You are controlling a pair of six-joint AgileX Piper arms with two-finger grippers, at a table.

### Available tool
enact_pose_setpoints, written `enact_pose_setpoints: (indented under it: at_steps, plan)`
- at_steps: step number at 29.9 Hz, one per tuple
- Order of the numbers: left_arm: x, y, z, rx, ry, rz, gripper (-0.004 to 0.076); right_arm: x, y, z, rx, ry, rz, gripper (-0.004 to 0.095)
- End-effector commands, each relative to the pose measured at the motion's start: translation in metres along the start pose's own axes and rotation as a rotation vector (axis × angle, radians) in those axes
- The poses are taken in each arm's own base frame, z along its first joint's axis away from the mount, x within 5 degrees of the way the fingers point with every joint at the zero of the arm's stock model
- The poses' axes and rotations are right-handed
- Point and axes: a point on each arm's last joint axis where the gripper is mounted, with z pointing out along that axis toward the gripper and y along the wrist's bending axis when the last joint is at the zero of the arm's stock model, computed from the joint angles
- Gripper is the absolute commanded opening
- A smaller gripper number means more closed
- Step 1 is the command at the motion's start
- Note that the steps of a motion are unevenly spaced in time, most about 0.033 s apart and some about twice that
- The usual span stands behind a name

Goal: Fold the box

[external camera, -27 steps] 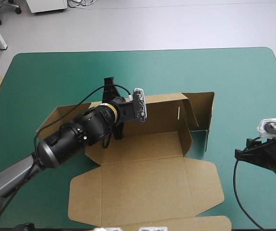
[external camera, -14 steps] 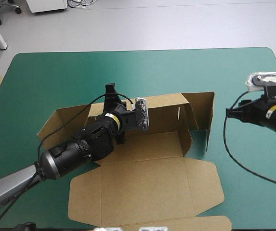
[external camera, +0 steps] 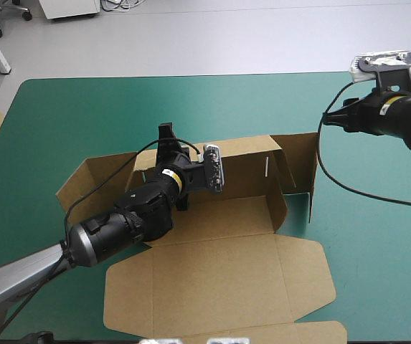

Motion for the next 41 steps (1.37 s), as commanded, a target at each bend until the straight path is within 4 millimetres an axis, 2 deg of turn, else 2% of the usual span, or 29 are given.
enact_pose_setpoints:
  at_steps: [1, 5, 11, 18, 23, 30, 37, 41]
  plan:
    - [-0.003, 0.016, -0.009, -0.175, -0.078, -0.008, -0.001, -0.016, -0.012, 0.001, -0.012, -0.072, 0.019, 0.0496]
    - [-0.004, 0.009, -0.005, -0.231, -0.128, 0.072, -0.001, -0.025, -0.025, 0.02, -0.104, -0.066, 0.076, 0.0495]
    - [-0.008, 0.011, -0.001, -0.323, -0.176, 0.132, -0.001, -0.04, -0.038, 0.05, -0.213, -0.03, 0.142, 0.0495]
    - [0.007, 0.017, 0.023, -0.338, -0.111, 0.196, -0.001, -0.051, -0.042, 0.082, -0.244, 0.046, 0.126, 0.0495]
    - [0.01, 0.019, 0.025, -0.341, -0.097, 0.192, -0.001, -0.056, -0.042, 0.091, -0.252, 0.036, 0.125, 0.0495]
    - [0.009, 0.016, 0.026, -0.311, -0.125, 0.124, -0.001, -0.054, -0.042, 0.112, -0.275, 0.049, 0.142, 0.0495]
    - [0.008, 0.015, 0.027, -0.305, -0.132, 0.126, -0.001, -0.045, -0.038, 0.147, -0.347, 0.114, 0.182, 0.046]
    - [0.009, 0.012, 0.033, -0.306, -0.101, 0.137, -0.001, -0.042, -0.033, 0.148, -0.399, 0.145, 0.171, 0.0428]
